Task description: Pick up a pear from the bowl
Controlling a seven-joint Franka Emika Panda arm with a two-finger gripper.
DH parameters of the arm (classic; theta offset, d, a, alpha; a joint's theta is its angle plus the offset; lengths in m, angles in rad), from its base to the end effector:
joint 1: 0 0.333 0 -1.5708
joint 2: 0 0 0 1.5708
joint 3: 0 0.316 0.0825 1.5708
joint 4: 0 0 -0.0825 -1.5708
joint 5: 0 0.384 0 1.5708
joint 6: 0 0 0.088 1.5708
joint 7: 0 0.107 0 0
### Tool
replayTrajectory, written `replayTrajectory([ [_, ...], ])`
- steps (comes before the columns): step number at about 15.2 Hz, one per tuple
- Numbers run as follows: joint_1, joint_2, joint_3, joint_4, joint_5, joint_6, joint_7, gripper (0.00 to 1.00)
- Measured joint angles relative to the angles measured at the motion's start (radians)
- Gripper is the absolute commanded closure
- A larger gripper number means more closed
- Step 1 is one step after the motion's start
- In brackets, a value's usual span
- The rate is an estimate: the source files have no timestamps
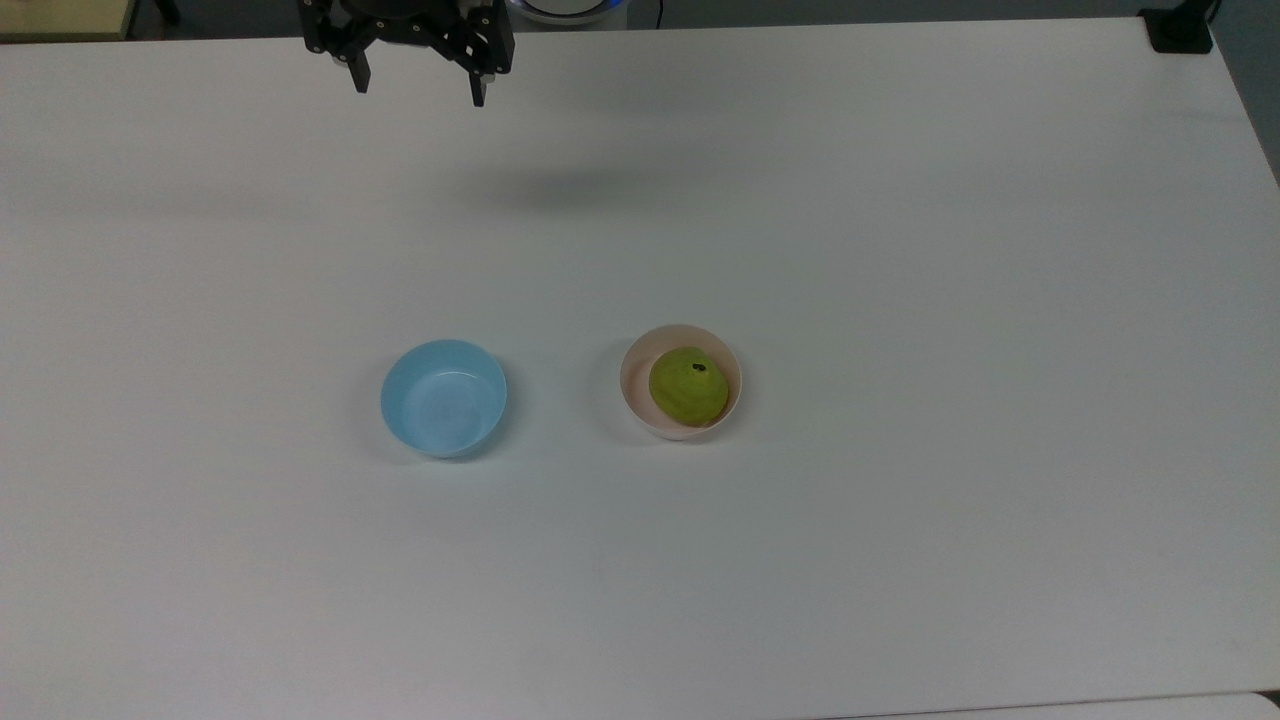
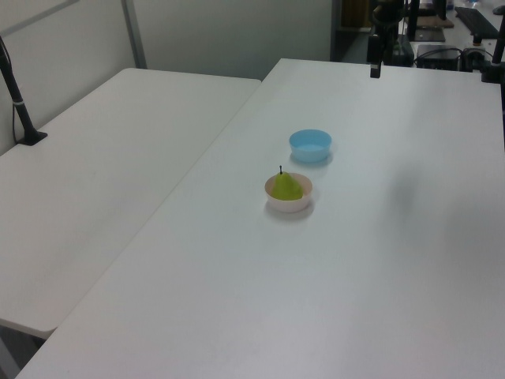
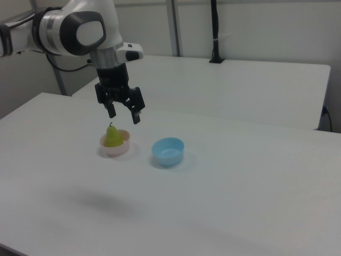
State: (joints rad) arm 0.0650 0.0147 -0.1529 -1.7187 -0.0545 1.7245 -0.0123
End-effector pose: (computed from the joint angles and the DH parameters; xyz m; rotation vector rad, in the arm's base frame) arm 0.5639 -0.0542 0.5595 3.0843 -0.1034 -0.0178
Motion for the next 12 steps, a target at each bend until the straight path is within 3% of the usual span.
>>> replayTrajectory([
  [10, 0.008, 0.003, -0.019, 0.001, 0.000, 0.000, 0.000, 0.00],
  [12, 0.056, 0.038, -0.045, 0.028, 0.003, 0.005, 0.000, 0.00],
])
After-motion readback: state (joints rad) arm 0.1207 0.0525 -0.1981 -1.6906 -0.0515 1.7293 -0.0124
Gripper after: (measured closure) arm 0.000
